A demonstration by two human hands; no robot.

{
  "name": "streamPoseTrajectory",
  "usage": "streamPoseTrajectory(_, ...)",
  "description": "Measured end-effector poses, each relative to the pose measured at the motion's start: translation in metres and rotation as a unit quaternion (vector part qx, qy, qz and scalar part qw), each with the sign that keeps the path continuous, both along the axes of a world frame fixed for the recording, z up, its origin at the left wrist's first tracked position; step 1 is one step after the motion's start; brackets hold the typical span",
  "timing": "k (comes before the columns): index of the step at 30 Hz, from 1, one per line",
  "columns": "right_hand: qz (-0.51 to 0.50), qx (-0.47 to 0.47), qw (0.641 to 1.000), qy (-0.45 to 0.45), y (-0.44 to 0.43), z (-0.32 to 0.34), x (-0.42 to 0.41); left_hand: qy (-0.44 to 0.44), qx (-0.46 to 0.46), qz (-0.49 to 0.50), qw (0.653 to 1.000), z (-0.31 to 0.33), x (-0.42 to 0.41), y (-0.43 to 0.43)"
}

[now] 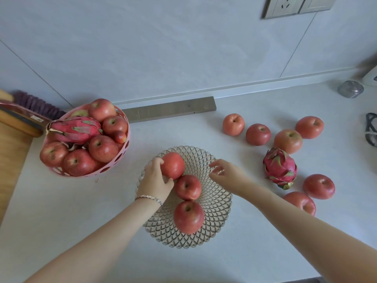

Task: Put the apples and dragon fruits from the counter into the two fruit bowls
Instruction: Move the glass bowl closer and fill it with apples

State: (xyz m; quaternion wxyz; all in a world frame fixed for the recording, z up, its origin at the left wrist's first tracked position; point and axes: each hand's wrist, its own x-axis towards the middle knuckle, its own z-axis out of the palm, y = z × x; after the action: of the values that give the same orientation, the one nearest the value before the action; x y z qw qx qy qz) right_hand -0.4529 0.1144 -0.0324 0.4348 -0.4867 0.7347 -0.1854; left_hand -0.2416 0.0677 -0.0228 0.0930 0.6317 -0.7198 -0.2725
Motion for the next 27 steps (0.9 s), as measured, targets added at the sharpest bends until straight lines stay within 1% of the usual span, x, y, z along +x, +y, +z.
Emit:
streamPoseTrajectory(2, 0.041, -0.004, 0.999, 0.008, 0.002, 0.003, 0.014, -0.078, -0.022, -0.072, 0.994, -0.001, 0.002, -0.007)
streamPoseTrajectory(4, 0.071, 0.018, 0.997, 0.011, 0.005, 0.004, 0.034, -0.153, -0.071, -0.157, 0.973, -0.004, 0.002, -0.017)
streamPoseTrajectory(6, 0.077, 0.055, 0.995, 0.029, 0.009, 0.0, 0.054, -0.18, -0.09, -0.227, 0.953, -0.008, -0.001, -0.03)
streamPoseTrajectory(8, 0.055, 0.07, 0.994, 0.061, 0.016, -0.004, 0.077, -0.181, -0.067, -0.27, 0.943, -0.011, -0.005, -0.04)
streamPoseTrajectory(11, 0.044, 0.05, 0.989, 0.135, 0.033, -0.012, 0.106, -0.143, -0.013, -0.267, 0.953, -0.013, -0.012, -0.046)
streamPoseTrajectory(13, 0.05, 0.036, 0.985, 0.163, 0.041, -0.02, 0.116, -0.132, -0.007, -0.267, 0.955, -0.015, -0.016, -0.046)
streamPoseTrajectory(16, 0.012, 0.004, 0.989, 0.145, 0.045, -0.026, 0.121, -0.128, -0.015, -0.267, 0.955, -0.016, -0.018, -0.046)
streamPoseTrajectory(18, -0.001, -0.014, 0.992, 0.125, 0.046, -0.027, 0.121, -0.142, -0.006, -0.261, 0.955, -0.014, -0.018, -0.045)
streamPoseTrajectory(22, 0.019, -0.026, 0.993, 0.117, 0.048, -0.028, 0.116, -0.184, 0.072, -0.222, 0.955, -0.005, -0.014, -0.049)
streamPoseTrajectory(23, 0.027, -0.026, 0.992, 0.119, 0.048, -0.028, 0.114, -0.202, 0.086, -0.231, 0.948, -0.002, -0.013, -0.051)
streamPoseTrajectory(24, 0.032, -0.025, 0.992, 0.121, 0.048, -0.027, 0.113, -0.23, 0.093, -0.259, 0.933, 0.001, -0.011, -0.053)
streamPoseTrajectory(25, 0.036, -0.023, 0.991, 0.124, 0.048, -0.027, 0.112, -0.265, 0.087, -0.305, 0.911, 0.004, -0.01, -0.055)
streamPoseTrajectory(27, 0.038, -0.02, 0.991, 0.126, 0.048, -0.027, 0.112, -0.324, 0.029, -0.412, 0.851, 0.007, -0.008, -0.054)
